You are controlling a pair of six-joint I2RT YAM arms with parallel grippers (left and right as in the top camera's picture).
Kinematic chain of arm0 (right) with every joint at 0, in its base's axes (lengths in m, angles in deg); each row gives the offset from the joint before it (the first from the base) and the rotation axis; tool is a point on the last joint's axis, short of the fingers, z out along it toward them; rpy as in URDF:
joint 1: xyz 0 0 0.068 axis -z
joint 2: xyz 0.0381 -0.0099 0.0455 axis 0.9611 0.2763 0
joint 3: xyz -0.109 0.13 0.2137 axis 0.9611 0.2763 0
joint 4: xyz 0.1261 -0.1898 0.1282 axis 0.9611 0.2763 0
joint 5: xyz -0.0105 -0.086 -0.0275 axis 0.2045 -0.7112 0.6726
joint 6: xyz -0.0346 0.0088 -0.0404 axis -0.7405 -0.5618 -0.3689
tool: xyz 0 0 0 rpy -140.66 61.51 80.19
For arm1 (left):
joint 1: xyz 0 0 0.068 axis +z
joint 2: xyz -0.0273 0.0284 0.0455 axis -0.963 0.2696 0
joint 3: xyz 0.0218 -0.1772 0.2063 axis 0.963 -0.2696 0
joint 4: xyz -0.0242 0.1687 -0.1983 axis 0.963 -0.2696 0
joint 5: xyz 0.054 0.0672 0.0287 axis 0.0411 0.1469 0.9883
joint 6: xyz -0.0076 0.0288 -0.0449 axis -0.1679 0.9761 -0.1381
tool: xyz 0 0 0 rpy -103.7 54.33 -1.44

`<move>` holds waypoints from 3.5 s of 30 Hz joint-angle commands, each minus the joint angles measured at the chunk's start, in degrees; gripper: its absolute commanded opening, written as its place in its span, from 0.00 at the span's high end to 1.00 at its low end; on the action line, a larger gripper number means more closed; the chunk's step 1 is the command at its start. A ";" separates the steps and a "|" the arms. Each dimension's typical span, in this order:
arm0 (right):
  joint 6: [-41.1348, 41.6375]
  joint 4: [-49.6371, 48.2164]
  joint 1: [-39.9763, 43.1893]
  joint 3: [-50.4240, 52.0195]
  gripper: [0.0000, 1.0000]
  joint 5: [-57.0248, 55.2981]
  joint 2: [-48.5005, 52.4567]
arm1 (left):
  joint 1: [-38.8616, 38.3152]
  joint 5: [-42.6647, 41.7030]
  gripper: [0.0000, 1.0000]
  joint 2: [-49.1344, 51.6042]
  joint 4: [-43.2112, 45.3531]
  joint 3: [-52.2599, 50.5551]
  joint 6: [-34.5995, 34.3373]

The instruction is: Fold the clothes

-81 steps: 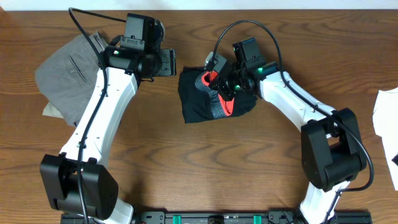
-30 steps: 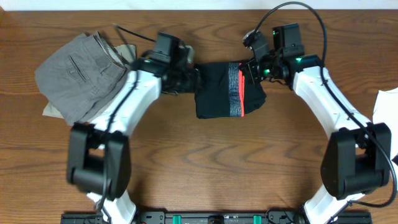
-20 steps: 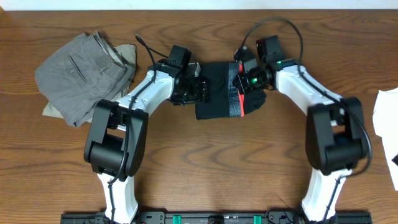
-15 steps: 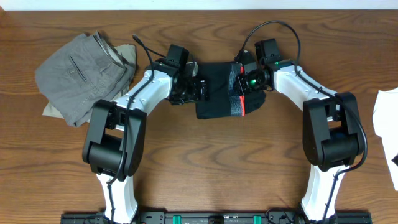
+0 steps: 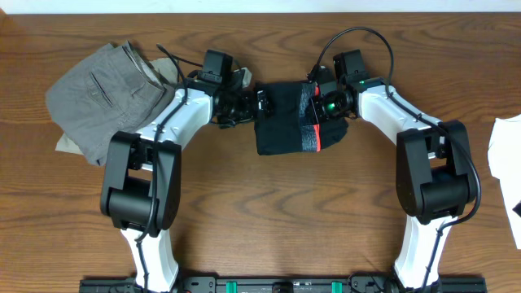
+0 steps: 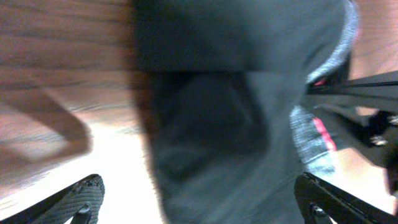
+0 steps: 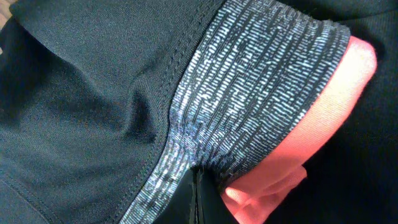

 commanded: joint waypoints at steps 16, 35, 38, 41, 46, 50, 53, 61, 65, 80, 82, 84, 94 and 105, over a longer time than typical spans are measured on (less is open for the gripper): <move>0.92 0.66 0.57 0.57 0.99 -4.92 2.56 | -4.94 -13.27 0.17 10.12 10.91 -0.11 -6.25; 0.90 3.21 0.96 0.37 0.99 -4.92 2.12 | -7.34 -11.78 0.94 9.77 17.92 -0.11 -7.63; 0.79 7.43 2.23 -0.28 0.99 -4.92 -0.20 | -6.49 -11.80 0.94 8.15 14.34 -0.11 -5.46; -0.66 9.64 3.89 -0.33 0.99 -4.92 -5.51 | -5.07 -11.76 0.94 4.15 9.33 -0.11 0.63; -0.61 8.44 5.97 -0.33 0.99 -4.92 -17.05 | 0.09 -12.02 0.94 -5.60 5.92 -0.11 4.83; -0.59 6.16 6.12 -0.33 0.97 -4.92 -24.26 | 6.58 -12.66 0.94 -12.52 5.79 -0.11 4.81; -0.35 5.33 6.10 -0.33 0.97 -4.90 -27.08 | 12.46 -16.57 0.94 -16.13 5.77 -0.11 4.79; 0.92 5.99 5.53 -0.33 0.99 -4.90 -27.52 | 29.07 -18.21 0.94 -19.71 1.95 -0.11 8.15; 0.92 5.99 5.16 -0.33 0.99 -4.90 -27.52 | 37.03 -17.86 0.94 -19.69 -1.66 -0.11 13.27; 0.92 5.95 5.03 -0.33 0.99 -4.90 -27.52 | 48.52 16.63 0.02 -19.19 -16.96 -0.09 18.38; 0.92 5.92 5.03 -0.33 0.99 -4.90 -27.52 | 49.33 19.26 0.02 -19.89 -19.02 0.20 17.77; 0.90 5.92 5.03 -0.33 0.99 -4.92 -27.52 | 50.40 20.02 0.02 -21.00 -20.63 0.83 16.59; 0.85 4.63 5.09 -0.33 0.93 -3.45 -27.85 | 52.11 7.87 0.02 -38.75 -23.30 1.95 16.52; -3.91 6.67 6.14 -0.33 0.45 -1.18 -48.26 | 39.76 10.03 0.02 -65.13 -33.94 1.95 25.33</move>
